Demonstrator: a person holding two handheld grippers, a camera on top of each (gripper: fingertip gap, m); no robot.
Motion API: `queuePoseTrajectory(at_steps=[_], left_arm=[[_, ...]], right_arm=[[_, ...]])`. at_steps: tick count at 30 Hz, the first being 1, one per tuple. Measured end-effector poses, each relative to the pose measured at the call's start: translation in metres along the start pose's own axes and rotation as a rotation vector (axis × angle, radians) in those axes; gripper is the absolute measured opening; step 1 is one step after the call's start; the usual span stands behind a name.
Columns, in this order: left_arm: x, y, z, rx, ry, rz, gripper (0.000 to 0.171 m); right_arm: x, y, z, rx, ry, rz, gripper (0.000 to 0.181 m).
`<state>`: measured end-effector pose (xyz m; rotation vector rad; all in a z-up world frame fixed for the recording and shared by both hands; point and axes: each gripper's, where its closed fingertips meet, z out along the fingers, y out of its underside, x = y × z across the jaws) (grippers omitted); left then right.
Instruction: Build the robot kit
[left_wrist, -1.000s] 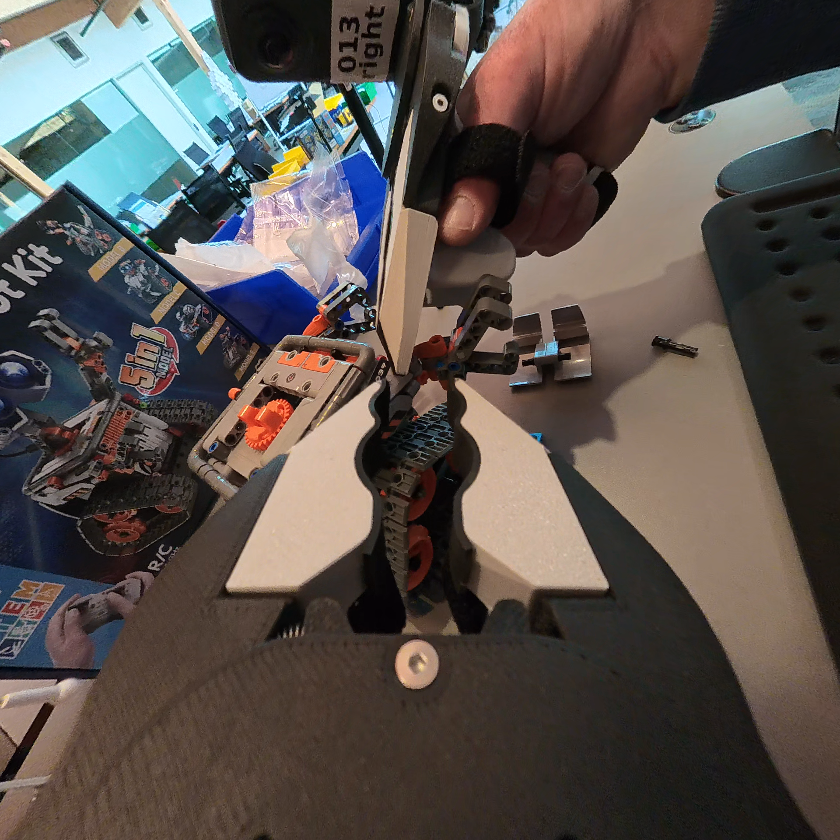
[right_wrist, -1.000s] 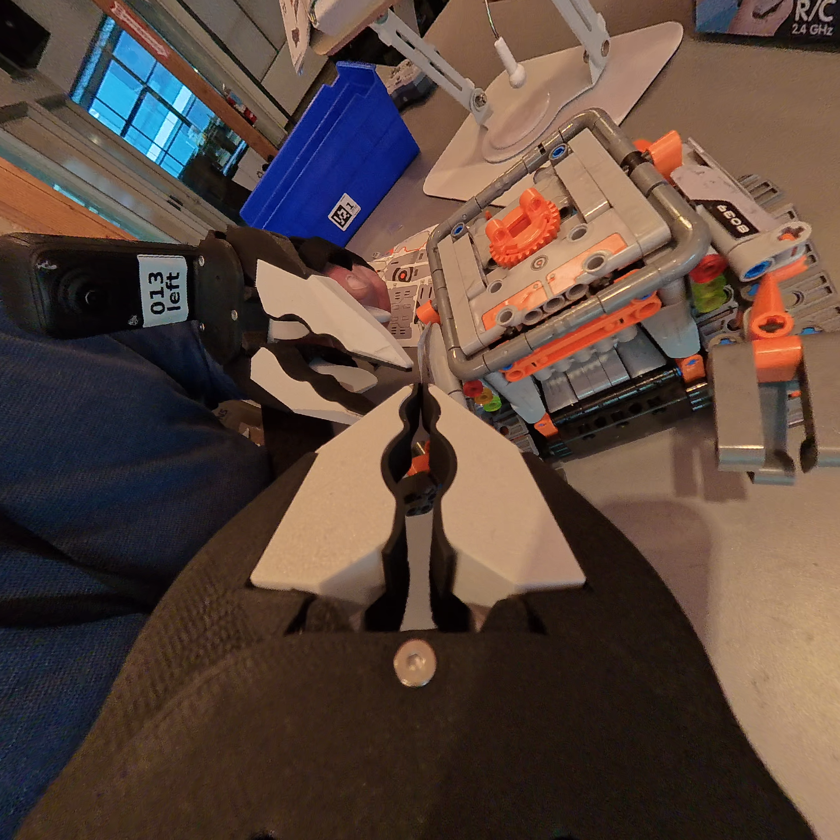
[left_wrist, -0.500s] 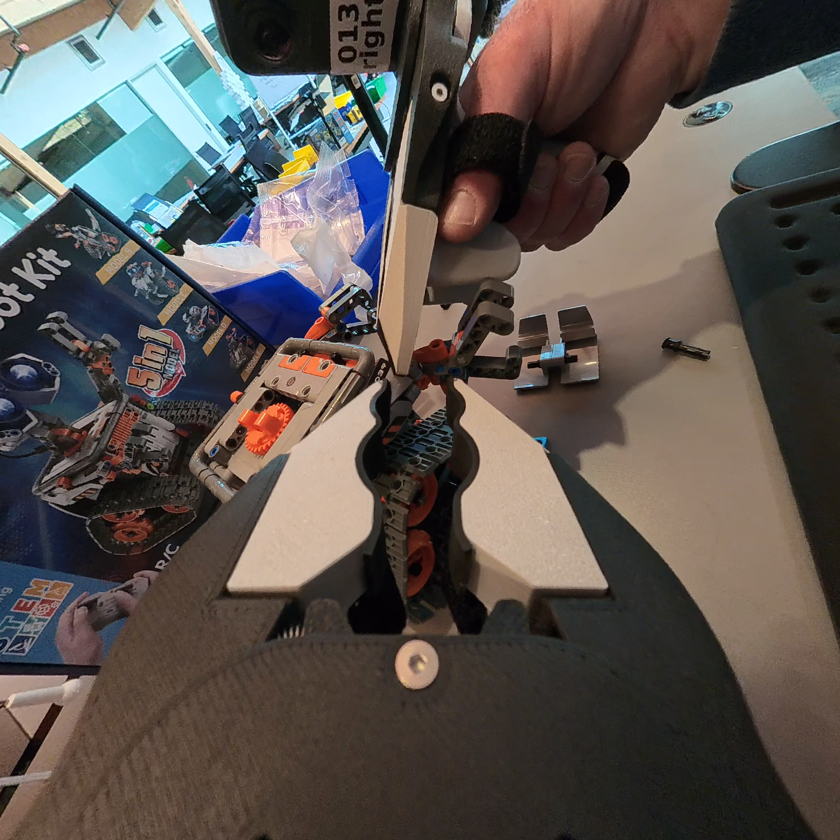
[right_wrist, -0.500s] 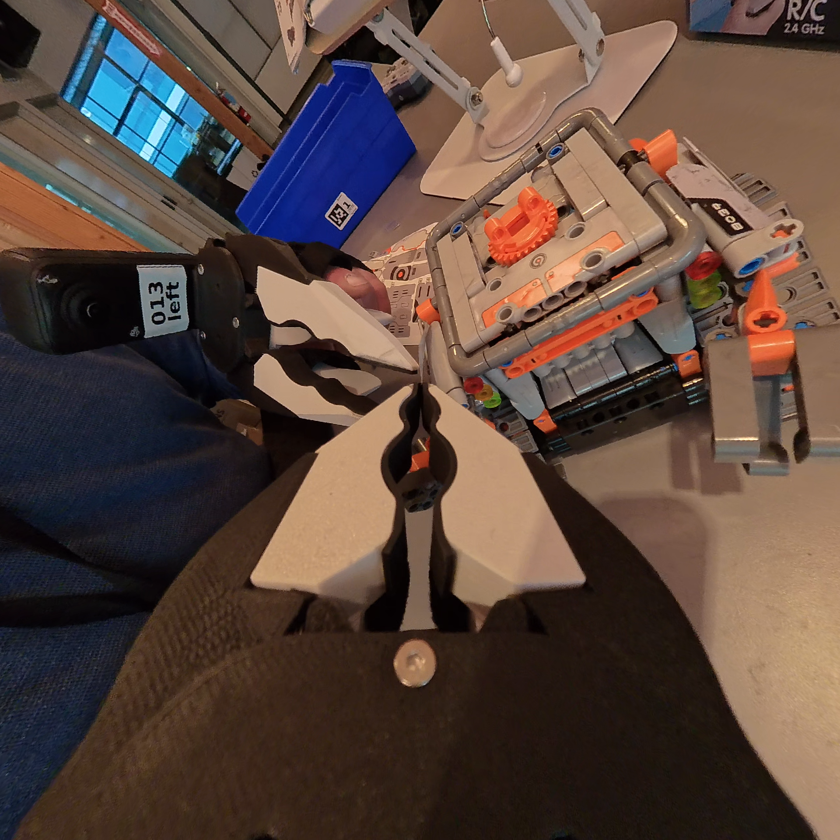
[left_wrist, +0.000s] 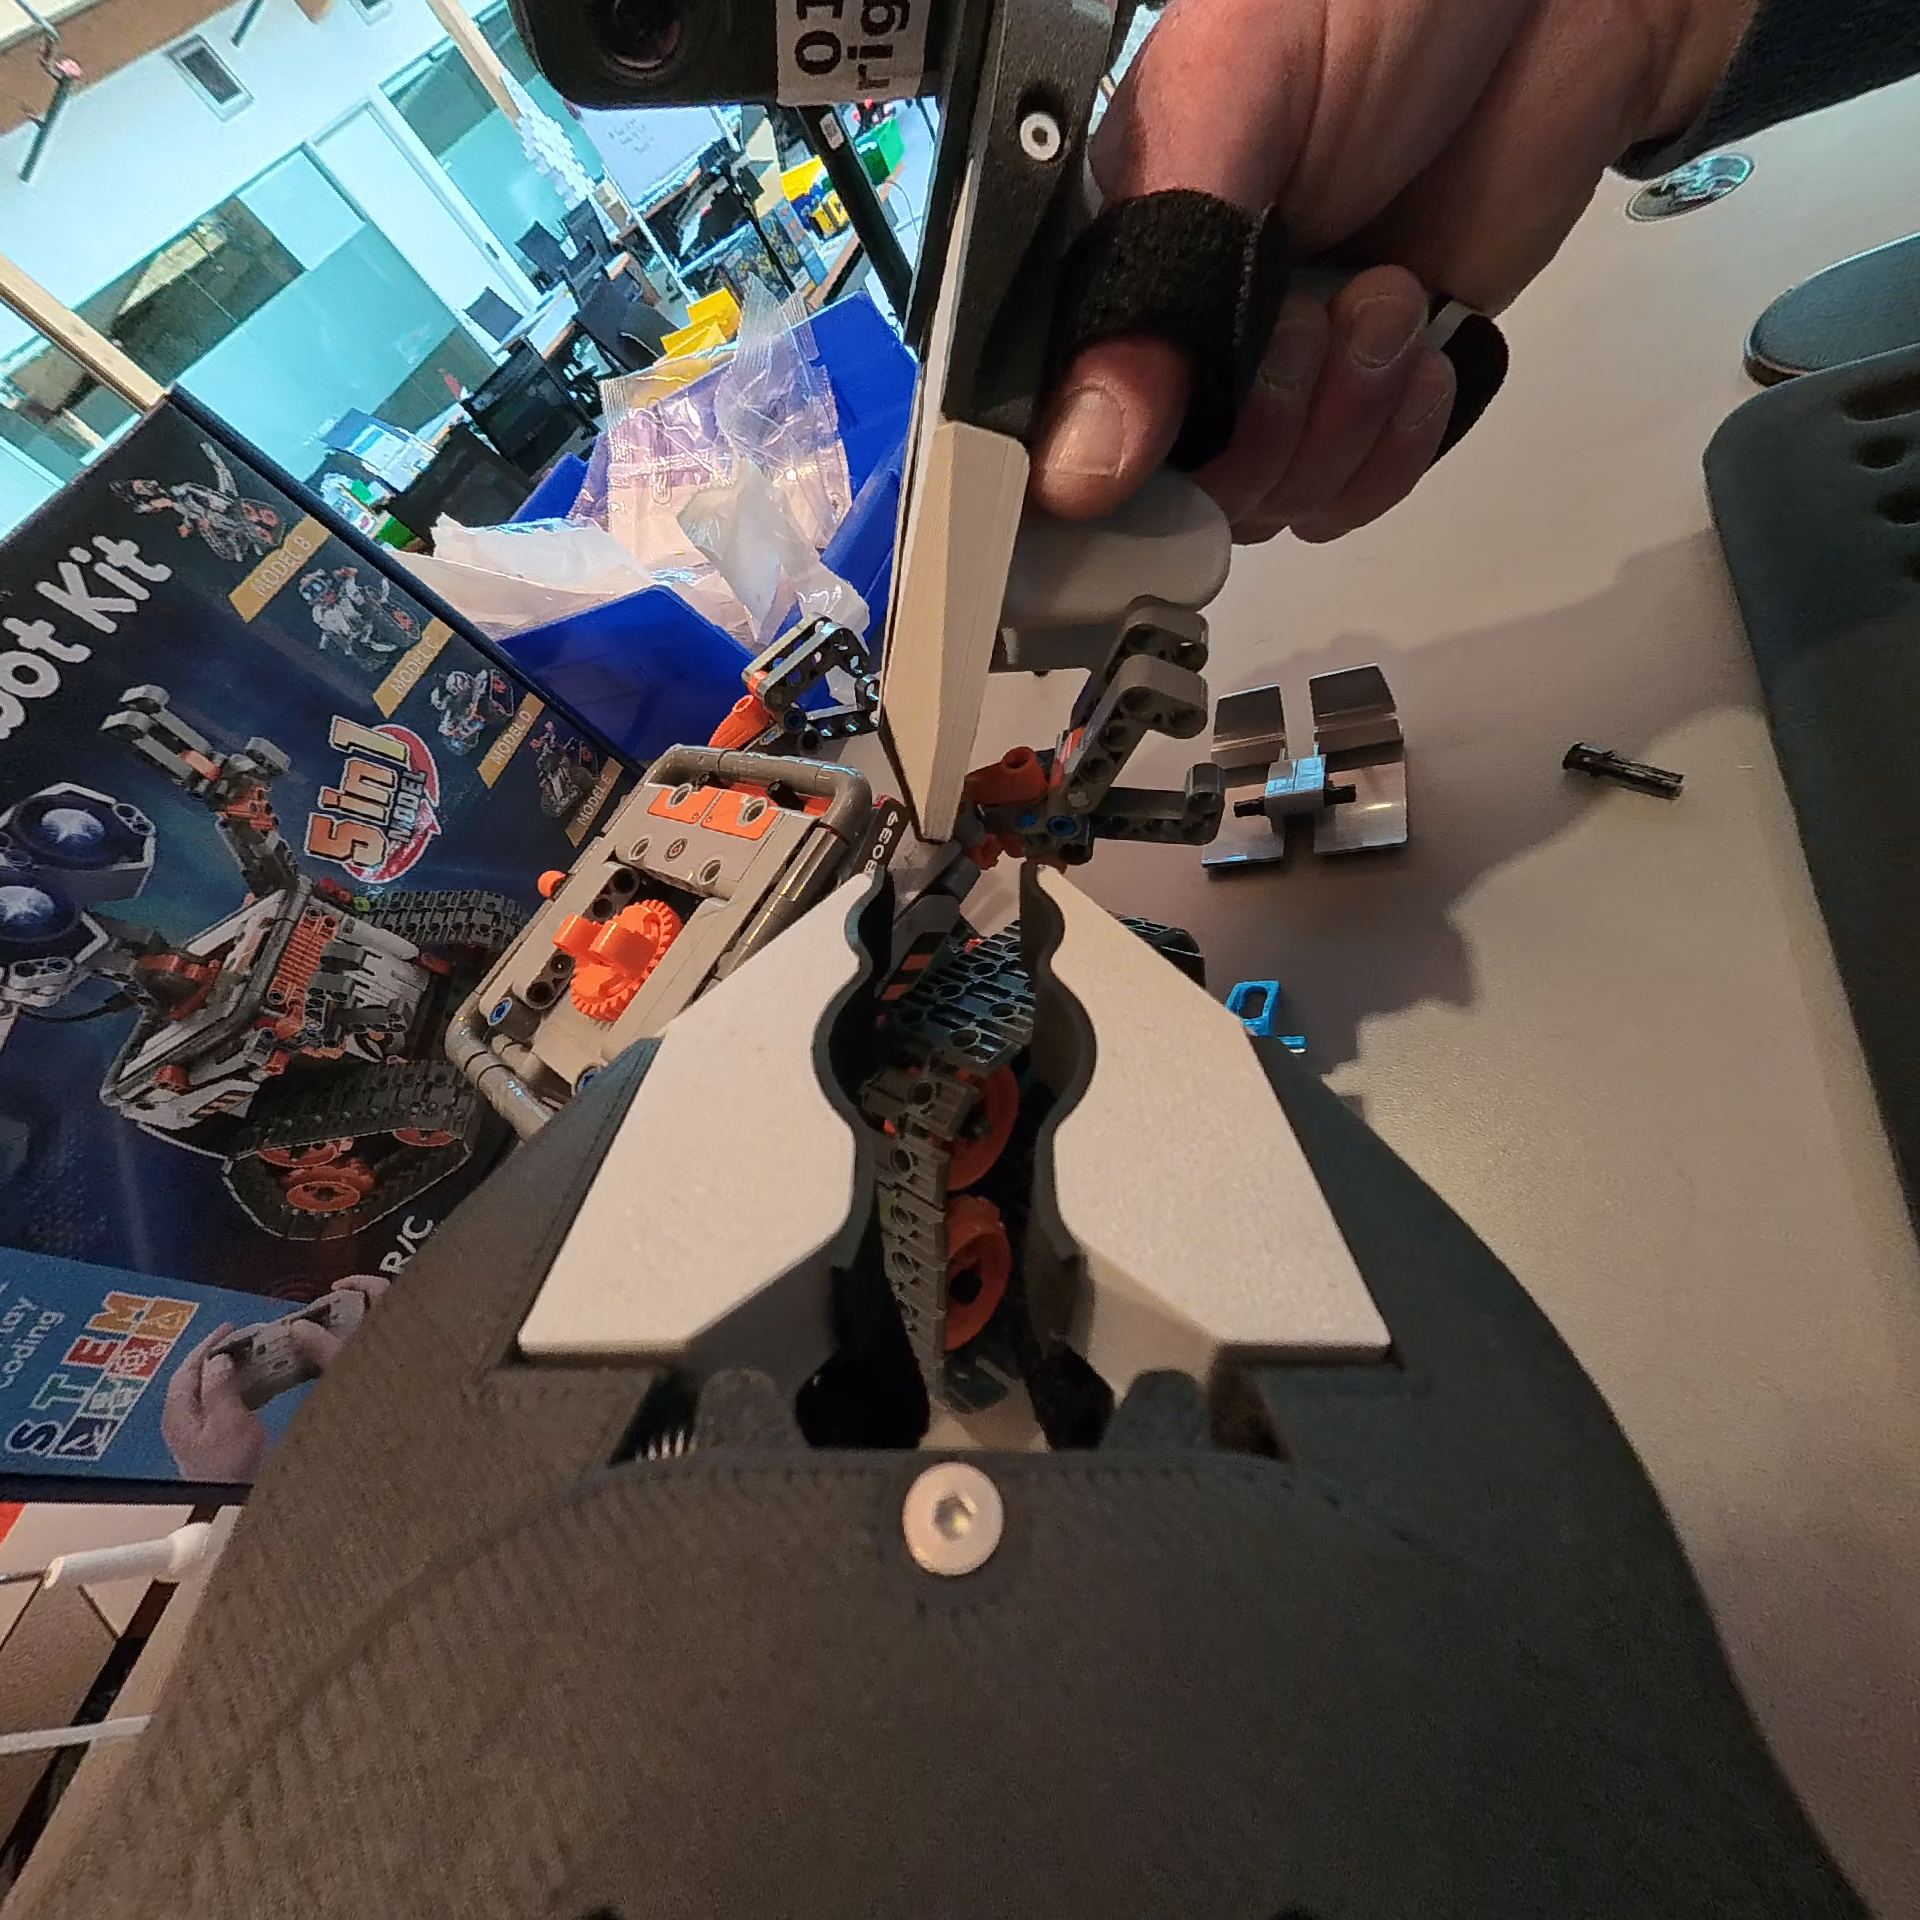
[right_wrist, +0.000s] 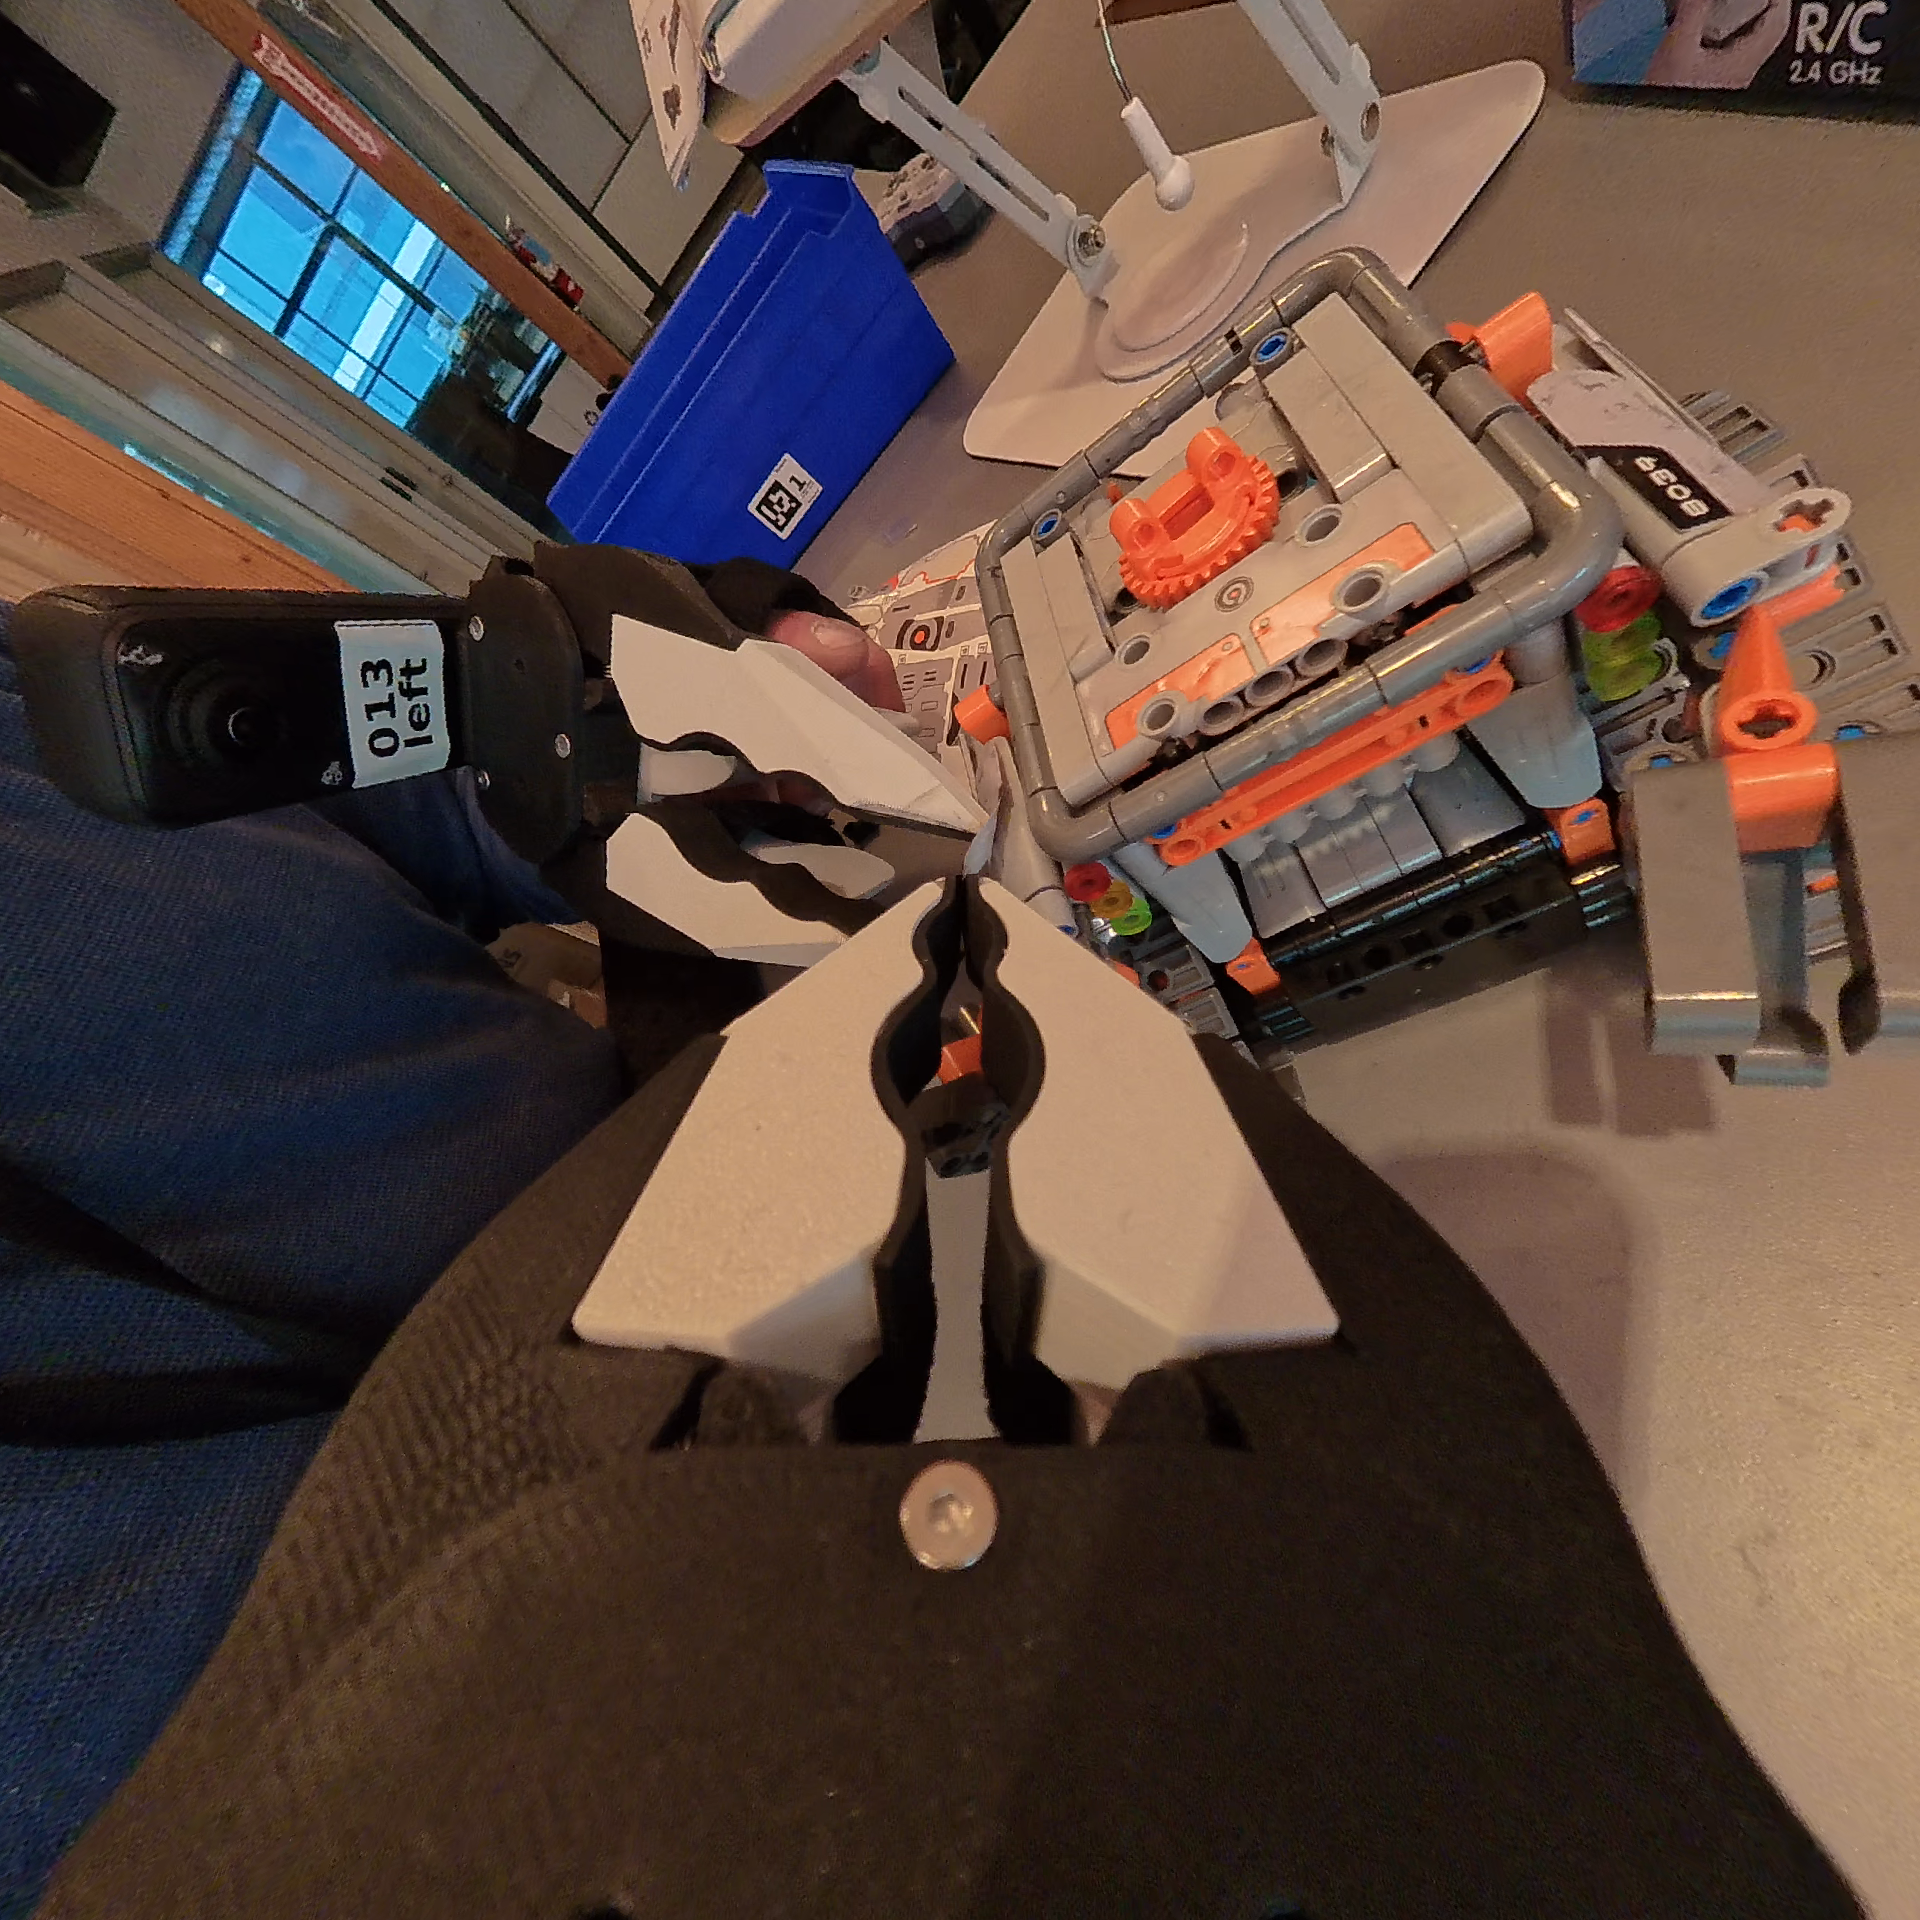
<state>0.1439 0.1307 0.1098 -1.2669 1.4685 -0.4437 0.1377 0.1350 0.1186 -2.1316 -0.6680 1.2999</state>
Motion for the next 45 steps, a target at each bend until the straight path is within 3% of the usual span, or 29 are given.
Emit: queuePoseTrajectory(at_steps=[16, 29, 45], left_arm=[[0.0, -0.001, -0.002, 0.009, 0.001, 0.014, 0.022], [-0.006, -0.022, -0.02, 0.12, -0.087, 0.081, 0.025], [-0.016, -0.018, -0.027, 0.125, -0.117, 0.035, 0.036]], right_arm=[[-0.008, -0.003, 0.001, 0.007, -0.035, -0.01, 0.0], [-0.033, -0.016, 0.001, 0.014, -0.178, -0.098, 0.0], [-0.008, -0.007, 0.002, -0.028, -0.1, -0.022, 0.0]])
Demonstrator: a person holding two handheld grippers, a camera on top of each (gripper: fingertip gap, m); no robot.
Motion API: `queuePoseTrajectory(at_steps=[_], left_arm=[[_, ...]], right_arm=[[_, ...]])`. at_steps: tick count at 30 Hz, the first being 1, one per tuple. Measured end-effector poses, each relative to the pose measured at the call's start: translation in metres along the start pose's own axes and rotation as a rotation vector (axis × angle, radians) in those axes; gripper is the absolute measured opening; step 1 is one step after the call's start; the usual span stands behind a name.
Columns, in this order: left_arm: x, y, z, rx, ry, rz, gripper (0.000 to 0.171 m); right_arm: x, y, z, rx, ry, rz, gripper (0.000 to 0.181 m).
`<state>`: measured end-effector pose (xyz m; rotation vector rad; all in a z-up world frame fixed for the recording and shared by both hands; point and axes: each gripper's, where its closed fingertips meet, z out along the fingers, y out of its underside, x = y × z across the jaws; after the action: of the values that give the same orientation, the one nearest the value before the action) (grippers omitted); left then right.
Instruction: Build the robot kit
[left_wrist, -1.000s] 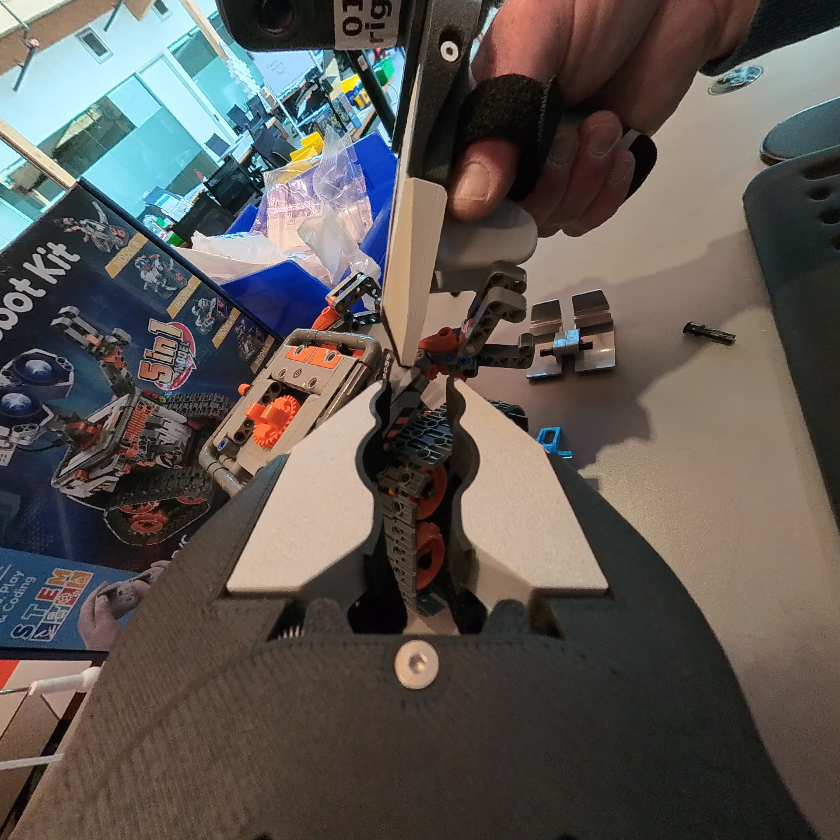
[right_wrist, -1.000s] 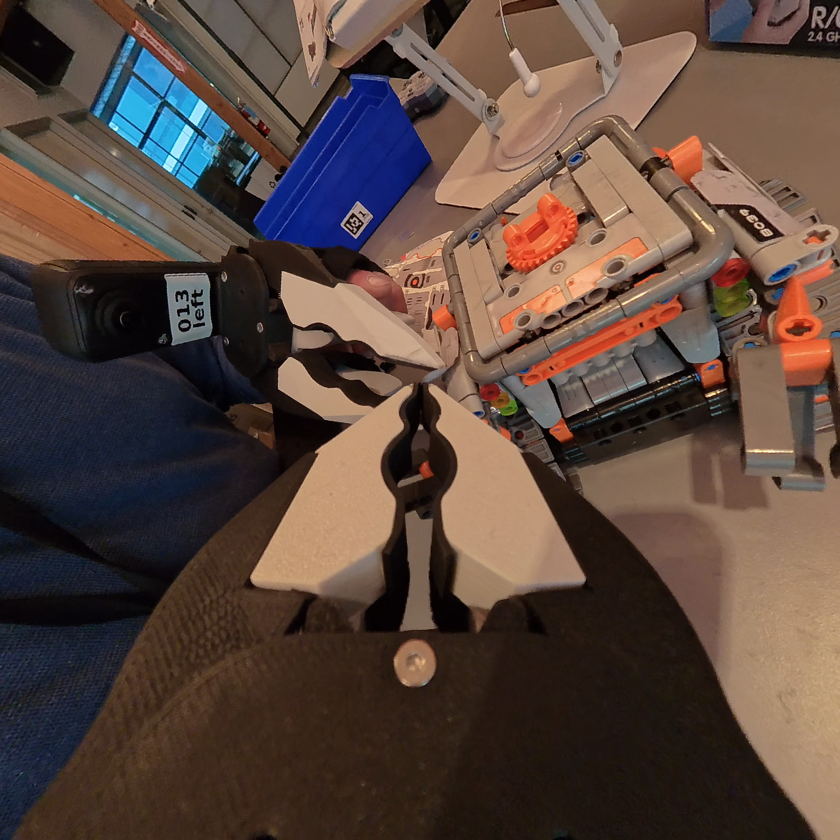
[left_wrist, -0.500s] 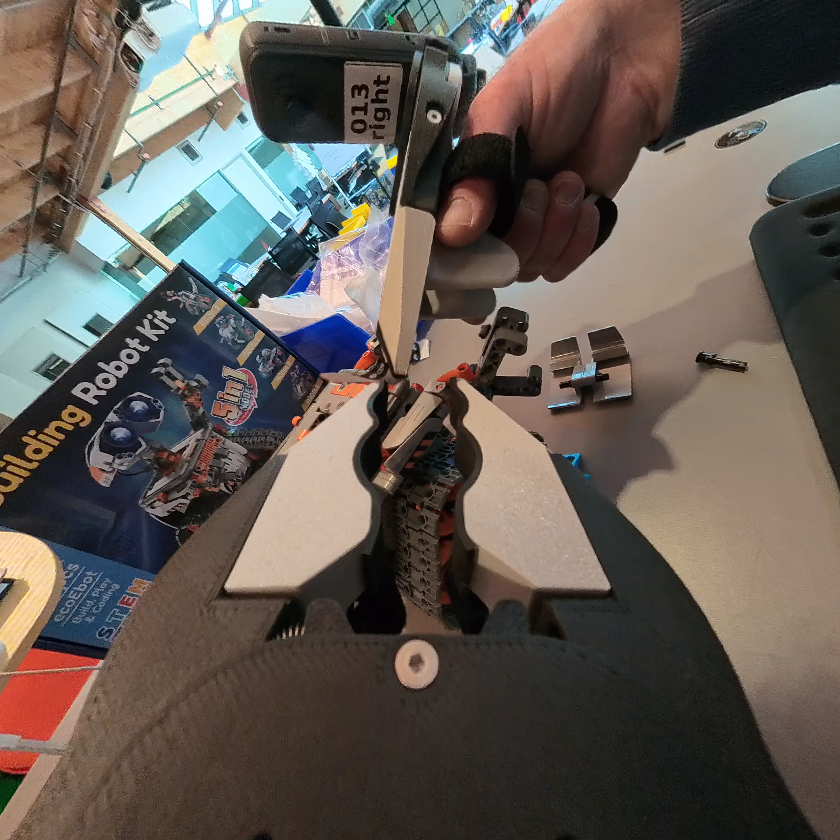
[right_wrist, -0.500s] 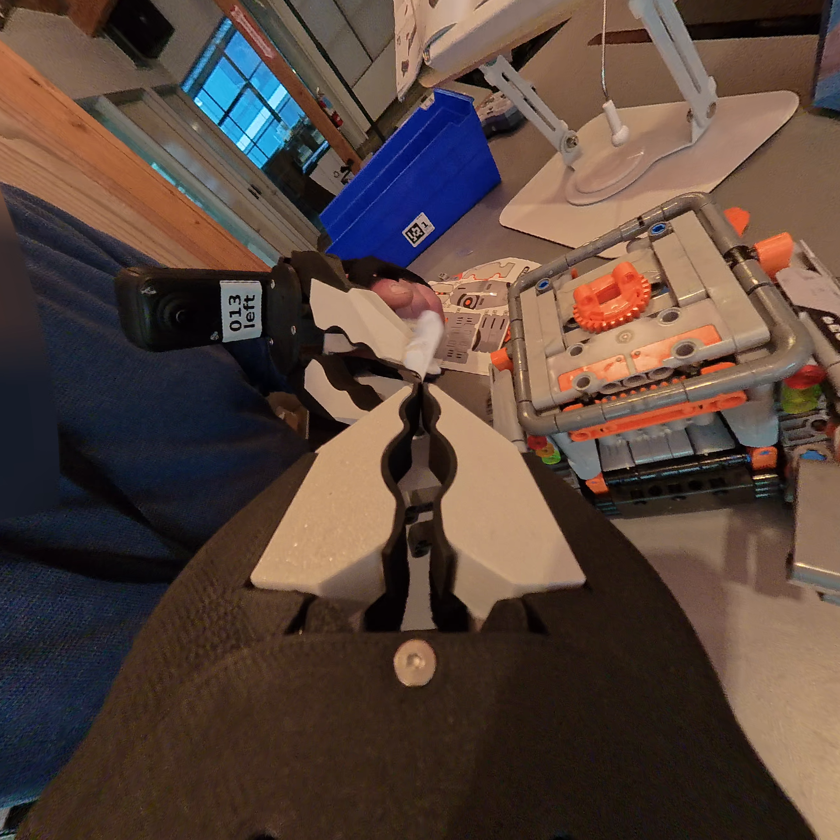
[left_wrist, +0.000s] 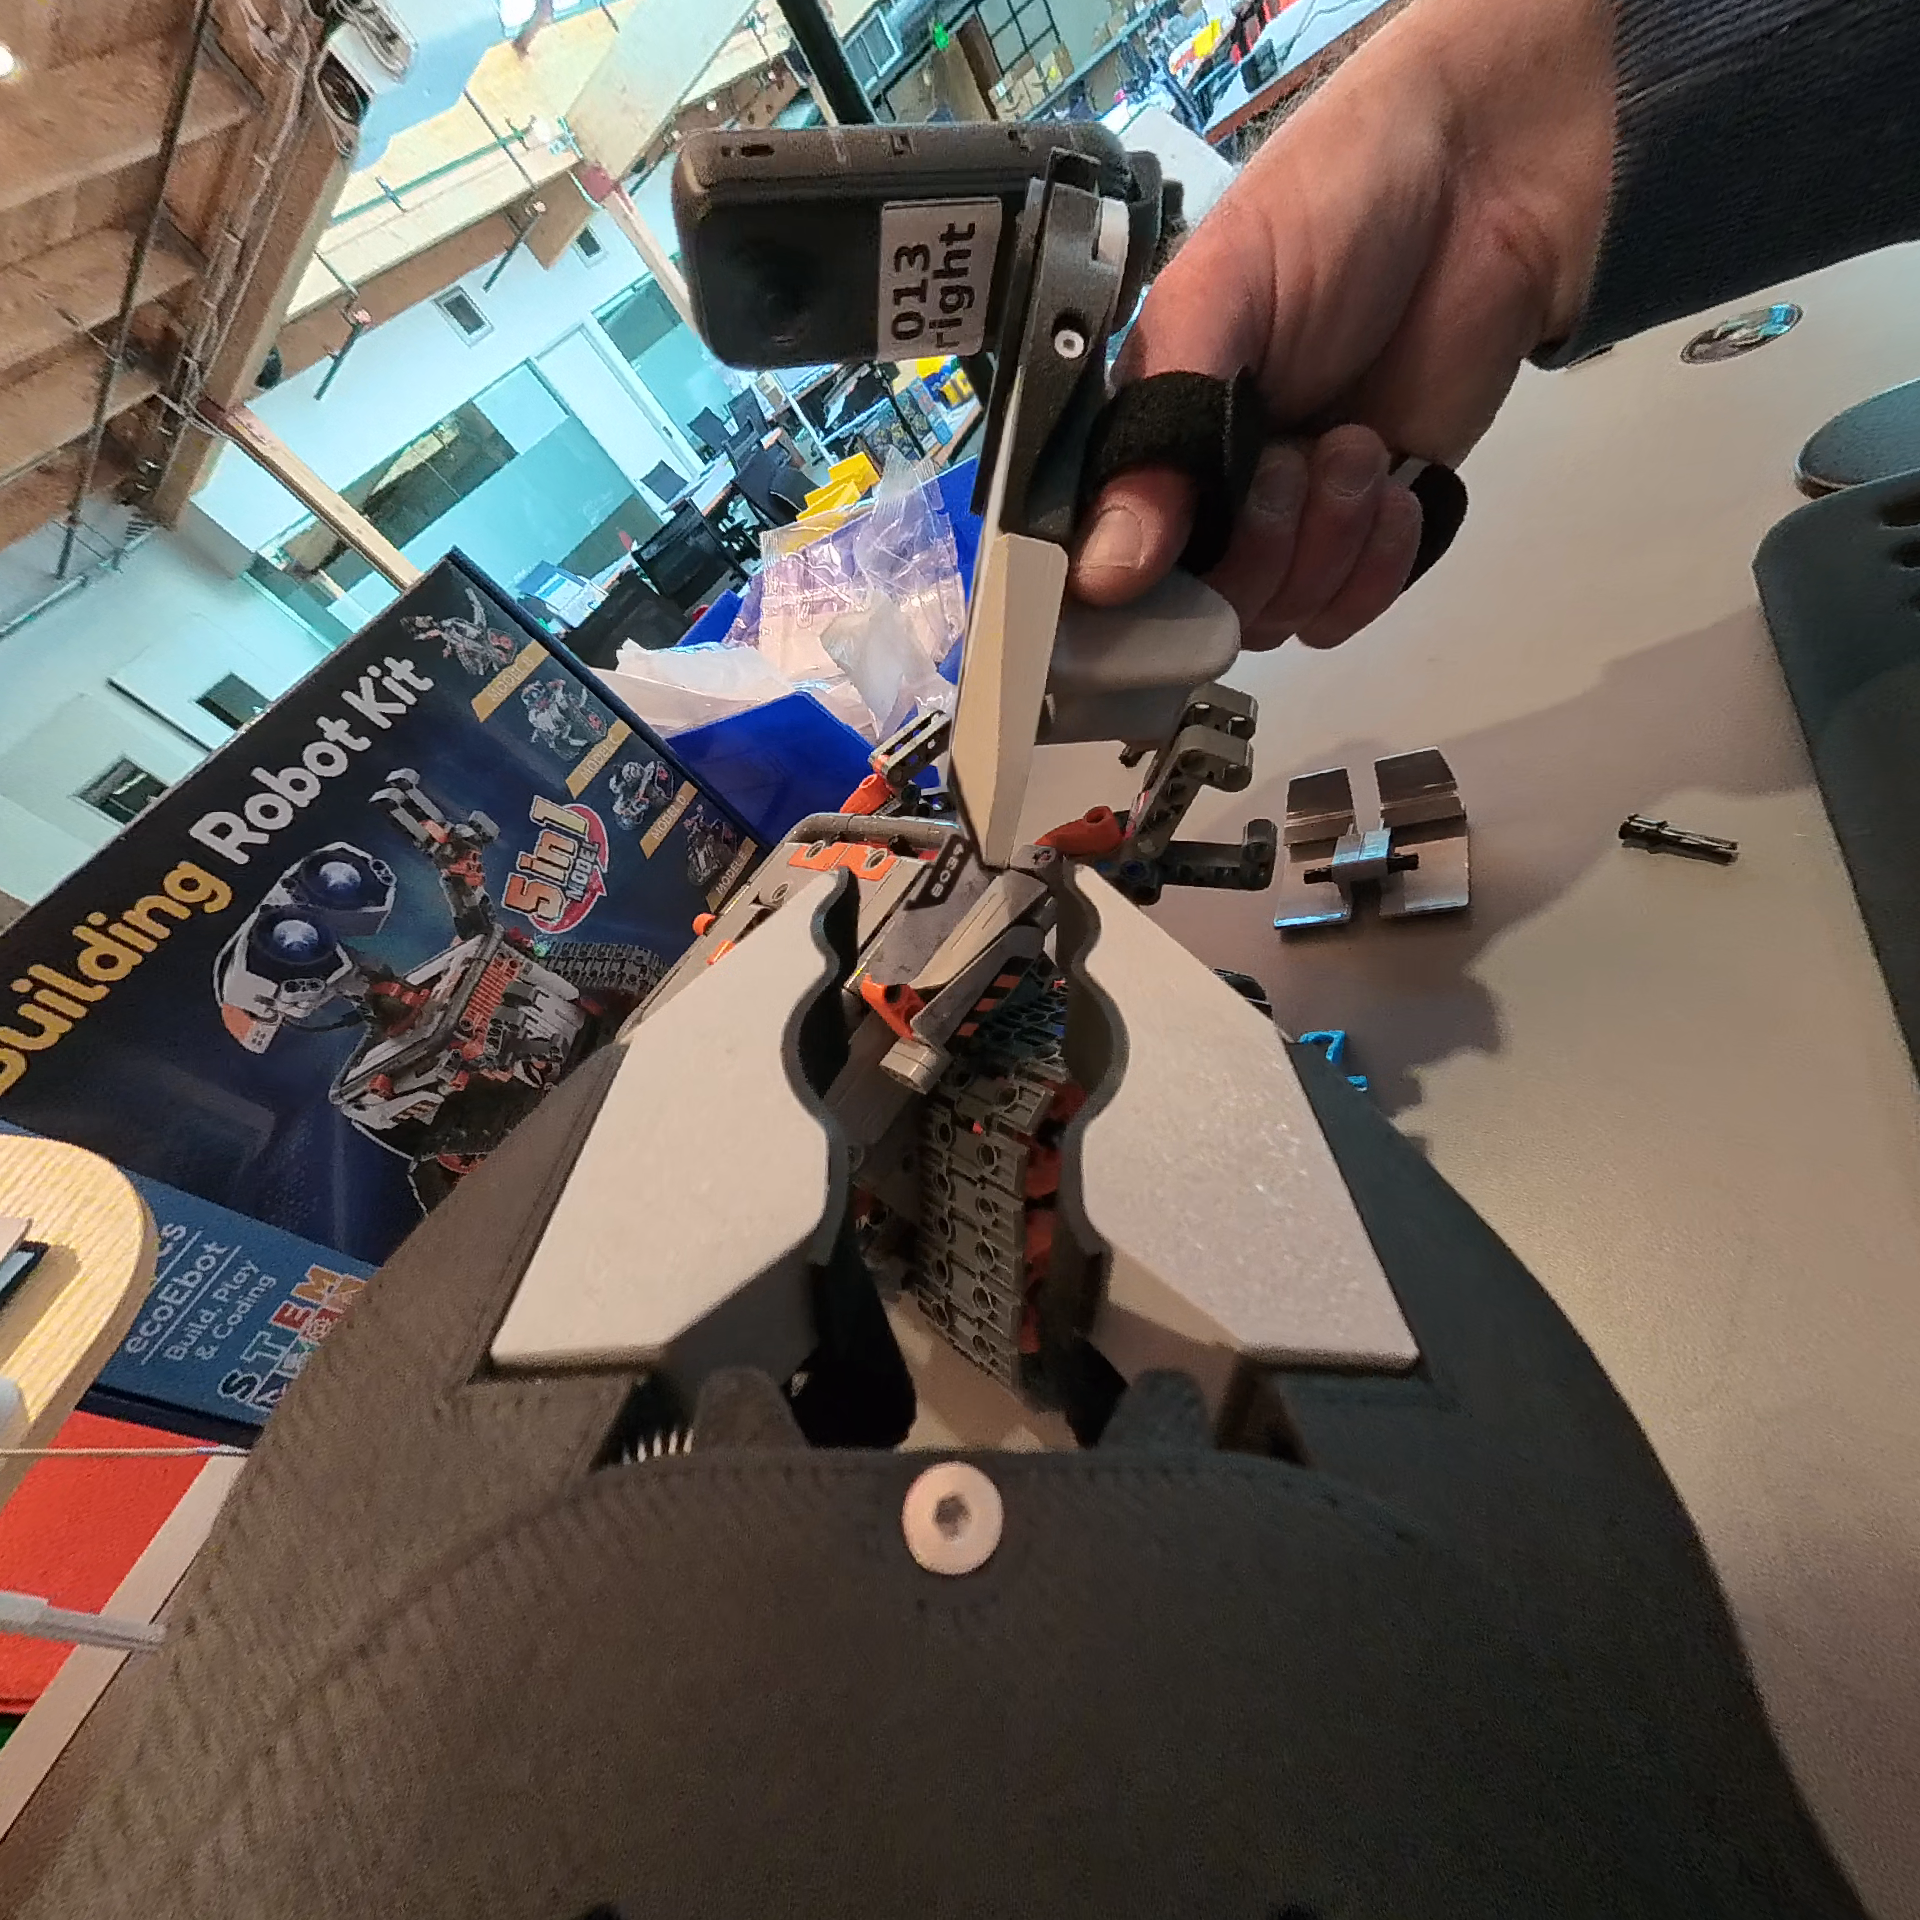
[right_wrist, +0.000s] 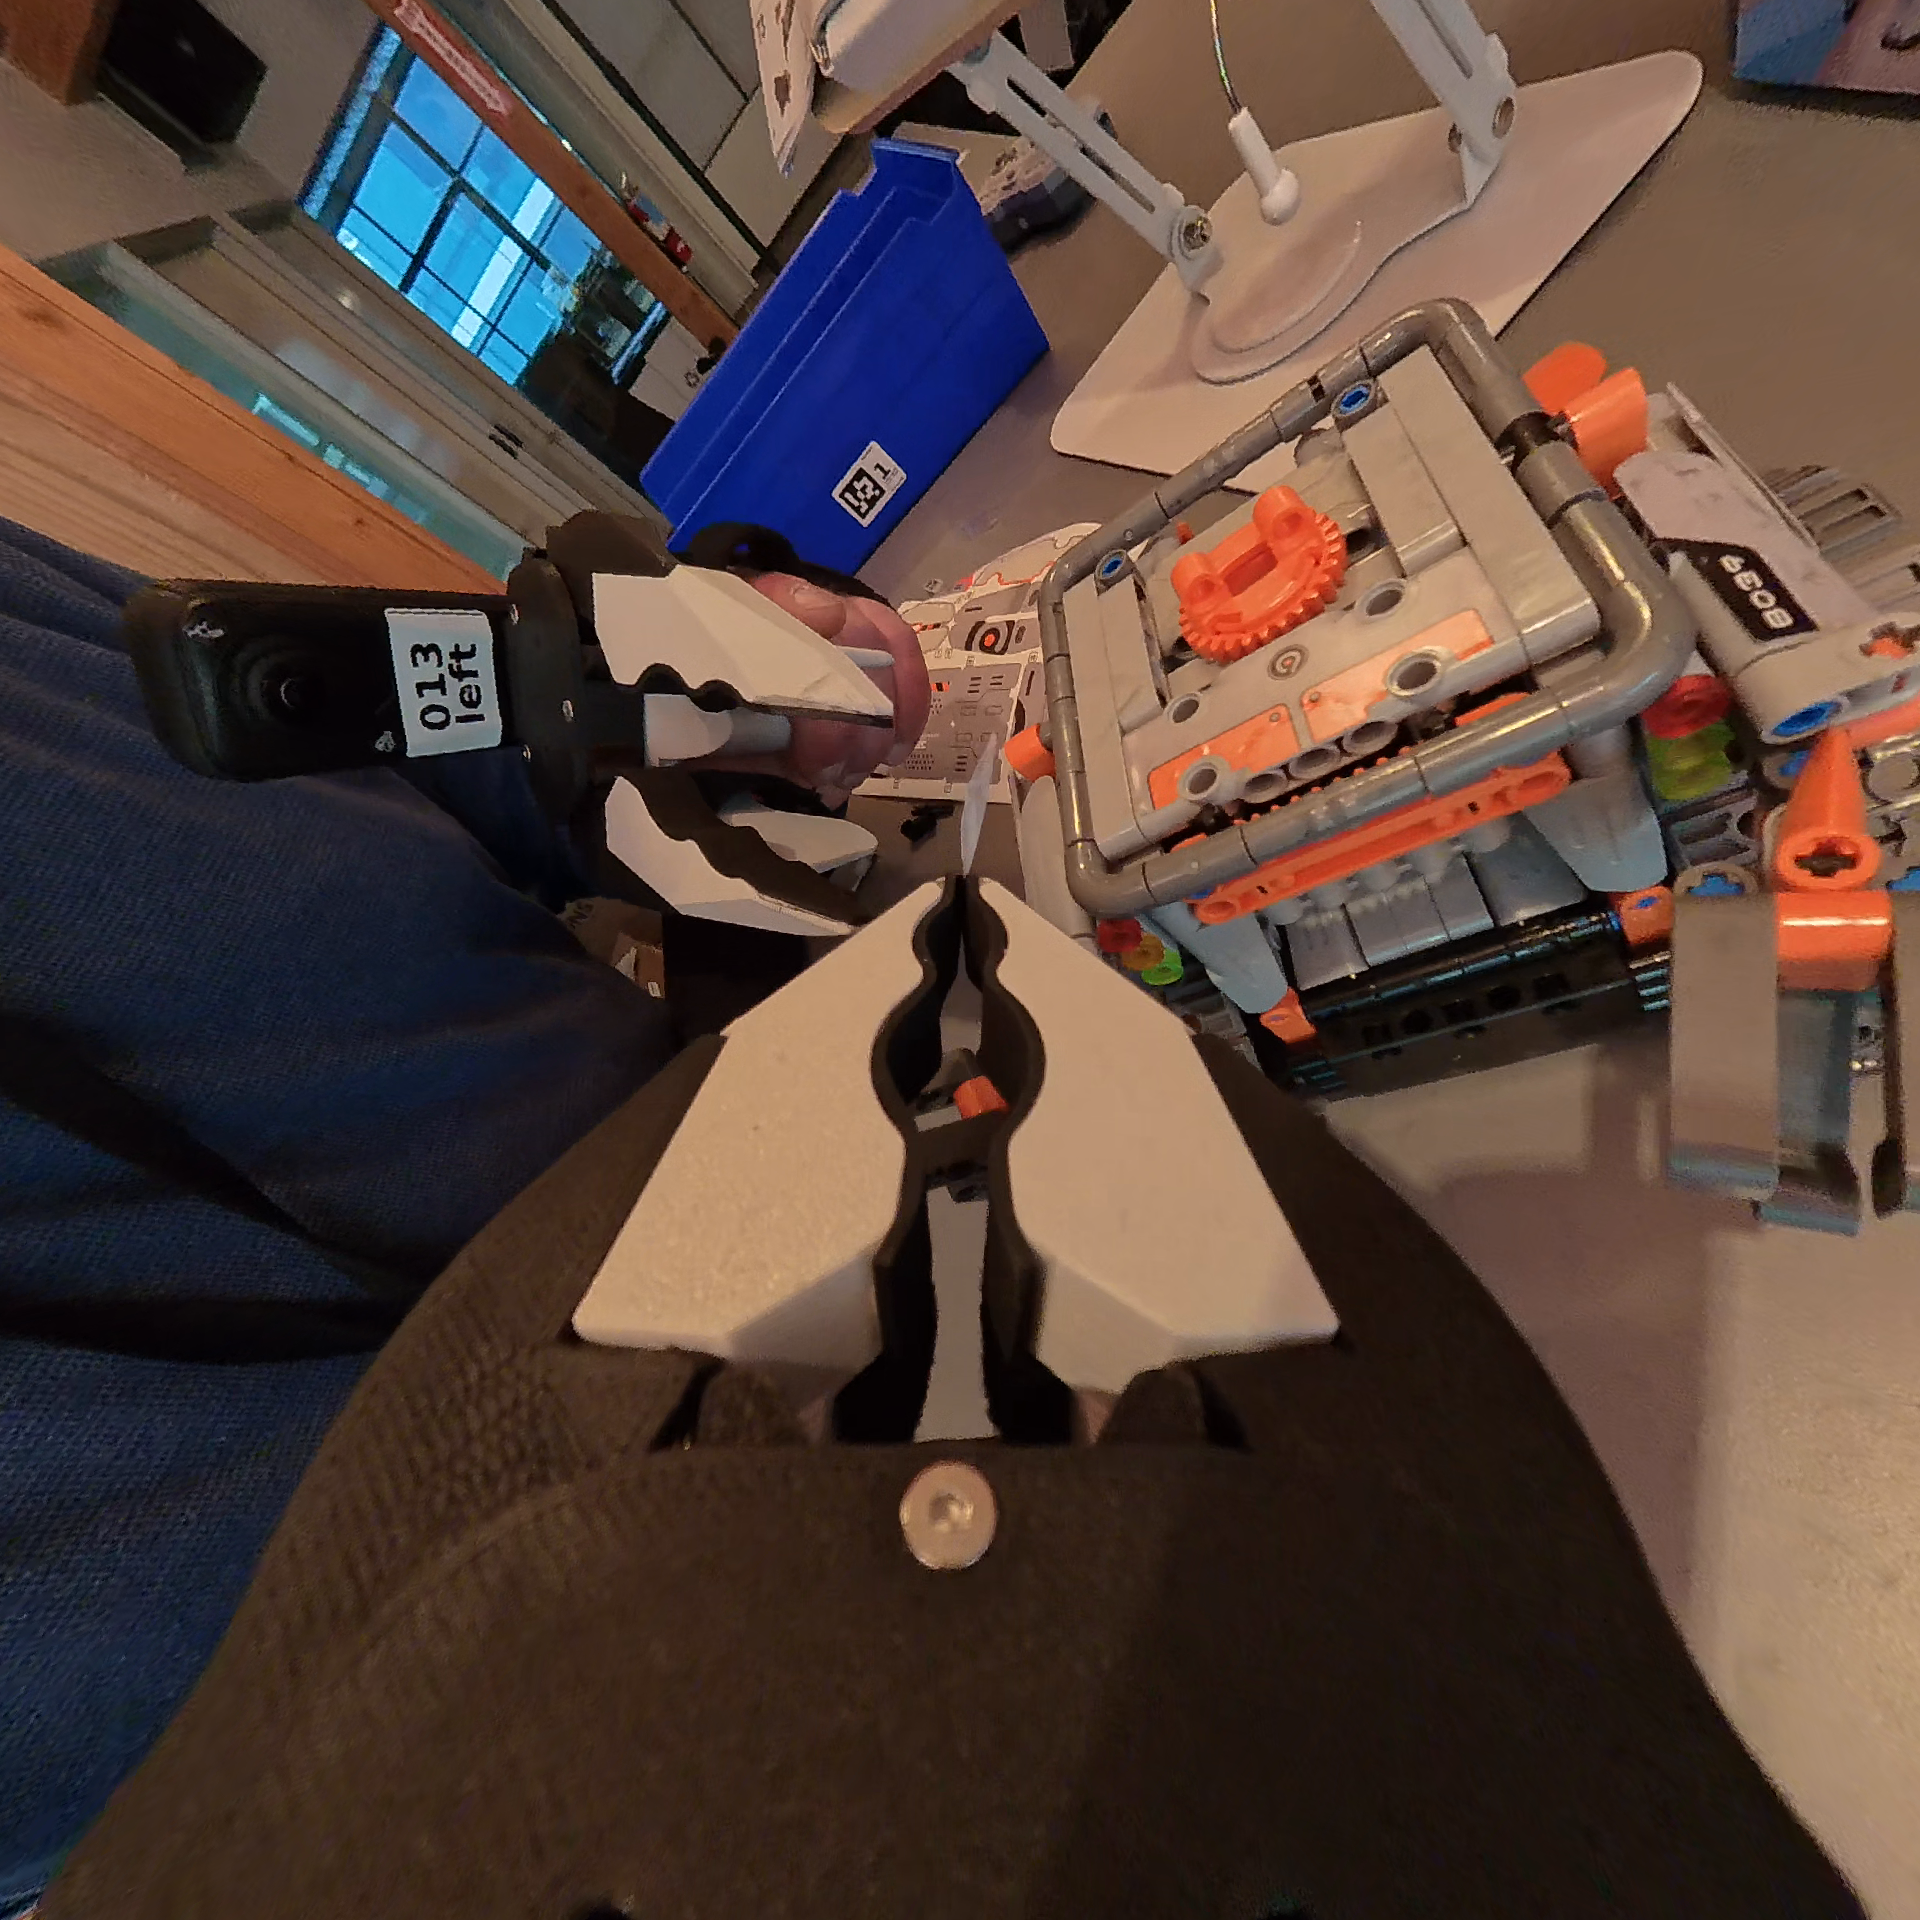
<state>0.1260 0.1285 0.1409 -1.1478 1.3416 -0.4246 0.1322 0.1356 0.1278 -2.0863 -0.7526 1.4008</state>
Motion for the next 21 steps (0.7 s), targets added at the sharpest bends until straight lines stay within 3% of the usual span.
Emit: queuePoseTrajectory(at_steps=[21], left_arm=[[0.024, 0.018, 0.017, -0.104, 0.081, 0.024, 0.034]], right_arm=[[0.007, 0.006, -0.002, 0.009, 0.048, 0.033, 0.0]])
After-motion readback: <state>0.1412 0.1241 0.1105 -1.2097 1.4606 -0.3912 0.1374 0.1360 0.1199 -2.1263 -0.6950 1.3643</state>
